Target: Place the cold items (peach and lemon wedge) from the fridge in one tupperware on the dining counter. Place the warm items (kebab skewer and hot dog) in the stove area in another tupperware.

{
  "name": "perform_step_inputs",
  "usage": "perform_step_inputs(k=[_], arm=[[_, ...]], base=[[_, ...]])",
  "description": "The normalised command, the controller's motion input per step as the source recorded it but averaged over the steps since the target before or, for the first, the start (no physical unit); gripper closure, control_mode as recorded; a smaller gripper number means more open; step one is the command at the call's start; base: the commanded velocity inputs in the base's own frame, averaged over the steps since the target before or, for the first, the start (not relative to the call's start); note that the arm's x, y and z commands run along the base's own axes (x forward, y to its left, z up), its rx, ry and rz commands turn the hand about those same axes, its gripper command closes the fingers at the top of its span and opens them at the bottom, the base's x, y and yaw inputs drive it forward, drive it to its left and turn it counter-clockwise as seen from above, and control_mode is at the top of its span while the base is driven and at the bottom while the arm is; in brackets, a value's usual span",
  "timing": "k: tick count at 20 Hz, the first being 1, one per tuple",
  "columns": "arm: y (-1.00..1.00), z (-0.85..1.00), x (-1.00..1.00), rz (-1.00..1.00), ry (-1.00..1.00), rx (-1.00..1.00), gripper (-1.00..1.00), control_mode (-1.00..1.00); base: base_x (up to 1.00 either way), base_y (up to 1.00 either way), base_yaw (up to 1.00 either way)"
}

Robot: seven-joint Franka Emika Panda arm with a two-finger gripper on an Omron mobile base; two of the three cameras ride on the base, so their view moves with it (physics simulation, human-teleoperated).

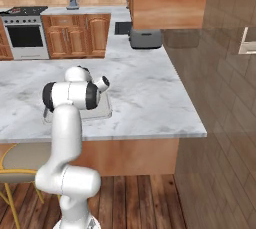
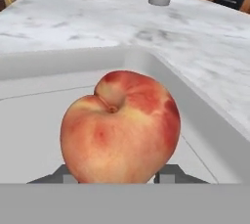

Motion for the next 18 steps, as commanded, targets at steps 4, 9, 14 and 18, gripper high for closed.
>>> perform_step_inputs(k=[4,9,14,18], arm=[[0.06,-0.05,-0.03,0.06,-0.16,-0.01,-1.00,-1.00],[-0.09,0.06,-0.39,0.08,-0.38,0.03,-1.00,-1.00],[-0.10,0.07,-0.28,0.06,-0.36,0.04,-1.00,-1.00],[-0.46,0.52,-0.47,0.01,-0.40,0.14,-1.00,-1.00]], base=[[0.00,0.00,0.00],[0.00,0.00,0.00],[0.00,0.00,0.00],[0.00,0.00,0.00]])
